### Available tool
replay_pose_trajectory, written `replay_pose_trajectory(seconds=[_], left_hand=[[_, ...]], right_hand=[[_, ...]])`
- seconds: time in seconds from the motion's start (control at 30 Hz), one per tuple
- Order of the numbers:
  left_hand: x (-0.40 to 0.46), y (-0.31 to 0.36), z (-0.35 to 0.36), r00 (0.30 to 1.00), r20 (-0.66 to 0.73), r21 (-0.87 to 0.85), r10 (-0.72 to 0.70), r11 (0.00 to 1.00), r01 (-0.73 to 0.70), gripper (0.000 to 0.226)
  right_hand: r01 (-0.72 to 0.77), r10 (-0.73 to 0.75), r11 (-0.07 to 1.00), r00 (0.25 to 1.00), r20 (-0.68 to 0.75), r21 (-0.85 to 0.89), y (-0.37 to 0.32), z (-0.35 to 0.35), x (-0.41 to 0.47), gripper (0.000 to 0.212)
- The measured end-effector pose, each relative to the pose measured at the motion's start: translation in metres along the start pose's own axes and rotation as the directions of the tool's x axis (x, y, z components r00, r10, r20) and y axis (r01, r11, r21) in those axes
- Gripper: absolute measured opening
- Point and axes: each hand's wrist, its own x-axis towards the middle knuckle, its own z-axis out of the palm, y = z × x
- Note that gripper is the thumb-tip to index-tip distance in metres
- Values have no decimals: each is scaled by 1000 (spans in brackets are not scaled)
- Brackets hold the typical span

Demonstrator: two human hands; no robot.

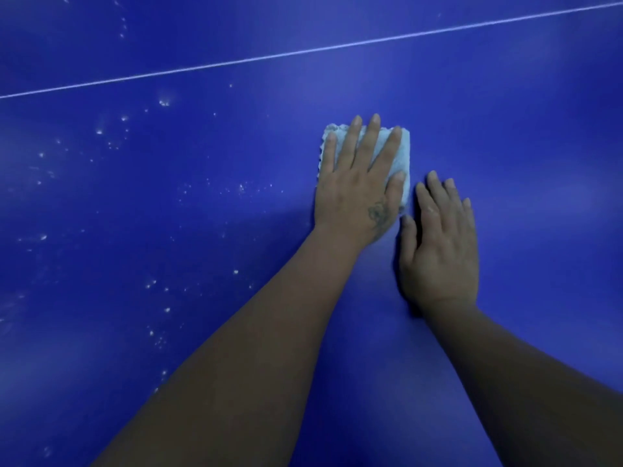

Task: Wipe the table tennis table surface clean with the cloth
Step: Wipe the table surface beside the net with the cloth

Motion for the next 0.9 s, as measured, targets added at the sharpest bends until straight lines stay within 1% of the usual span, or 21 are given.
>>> replay_pose_trajectory(seconds=[0.1,0.2,0.27,0.37,0.47,0.57,0.67,0.73,0.8,0.9], left_hand=[[40,-21,1,999,-30,1,26,1000,-26,65],[81,-50,-4,999,35,35,7,999,-9,69],[103,-78,-11,994,91,60,-67,996,62,71],[115,-120,-22,970,120,61,-212,977,206,73],[84,-130,-24,953,86,66,-289,956,284,71],[19,-105,-31,933,36,84,-359,931,355,67],[-67,-50,-43,920,113,79,-376,926,369,66],[-114,-14,-49,919,188,55,-347,938,343,67],[-131,-3,-48,932,206,34,-299,954,298,67],[-104,-25,-42,943,167,72,-289,957,281,67]], right_hand=[[9,-9,1000,1000,17,-9,0,-2,4,49],[12,-12,1000,1000,16,-9,1,-2,4,49],[17,-17,1000,1000,14,6,1,-1,4,49],[5,-5,1000,1000,16,5,1,-1,4,48],[5,-5,1000,1000,28,1,-1,-2,4,48],[-3,3,1000,1000,31,-11,-1,-2,4,49],[-8,8,1000,999,40,-11,-2,-2,5,49],[-9,9,1000,999,41,-17,-1,-2,5,50],[-13,14,1000,999,37,-25,-1,-2,5,50],[-24,25,1000,999,35,-20,-3,-3,4,50]])
